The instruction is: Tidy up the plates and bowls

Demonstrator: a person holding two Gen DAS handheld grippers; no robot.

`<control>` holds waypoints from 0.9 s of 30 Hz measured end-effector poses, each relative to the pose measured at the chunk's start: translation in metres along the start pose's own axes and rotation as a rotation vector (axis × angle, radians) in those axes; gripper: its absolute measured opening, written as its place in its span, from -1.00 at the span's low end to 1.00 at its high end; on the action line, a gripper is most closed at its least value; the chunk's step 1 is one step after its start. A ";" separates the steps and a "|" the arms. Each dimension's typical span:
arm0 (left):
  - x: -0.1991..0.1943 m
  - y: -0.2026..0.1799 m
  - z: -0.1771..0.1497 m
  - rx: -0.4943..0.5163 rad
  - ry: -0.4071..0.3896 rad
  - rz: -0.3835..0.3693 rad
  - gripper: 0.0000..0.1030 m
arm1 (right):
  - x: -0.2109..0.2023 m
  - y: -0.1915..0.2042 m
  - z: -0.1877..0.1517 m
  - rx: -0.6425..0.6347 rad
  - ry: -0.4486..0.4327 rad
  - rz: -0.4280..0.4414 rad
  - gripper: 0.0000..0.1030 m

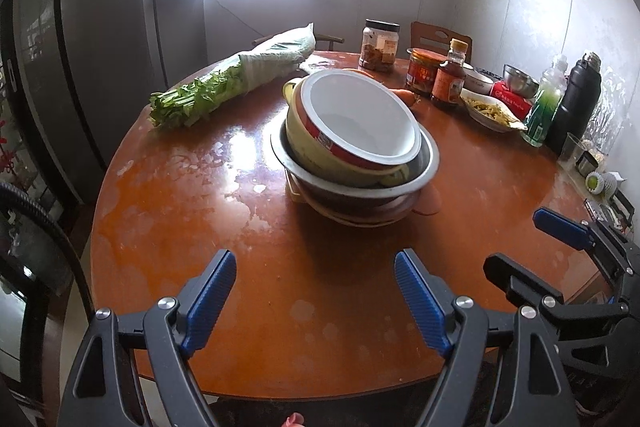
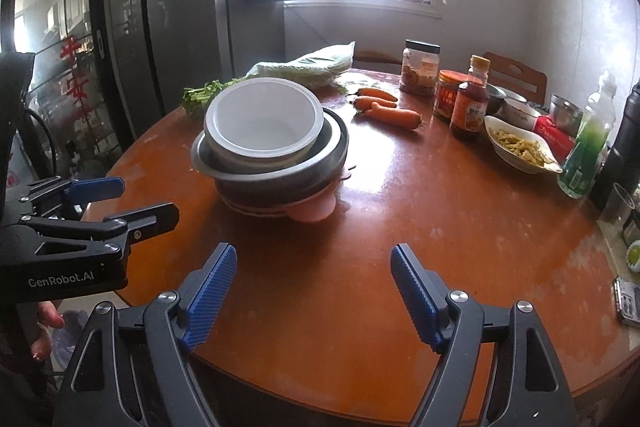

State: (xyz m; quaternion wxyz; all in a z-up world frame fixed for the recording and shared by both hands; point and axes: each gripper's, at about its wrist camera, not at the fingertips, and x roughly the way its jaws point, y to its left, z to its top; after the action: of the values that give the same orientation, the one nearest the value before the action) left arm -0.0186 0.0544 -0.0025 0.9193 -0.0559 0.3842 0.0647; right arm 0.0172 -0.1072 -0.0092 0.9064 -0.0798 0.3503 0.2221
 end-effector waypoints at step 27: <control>0.003 -0.001 -0.009 0.008 0.016 -0.004 0.58 | 0.004 0.004 -0.010 0.007 0.005 -0.019 0.57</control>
State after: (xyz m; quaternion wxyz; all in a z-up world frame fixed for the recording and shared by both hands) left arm -0.0225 0.0524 -0.0114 0.9166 -0.0534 0.3916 0.0609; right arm 0.0117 -0.1051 -0.0190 0.9079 -0.0806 0.3527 0.2119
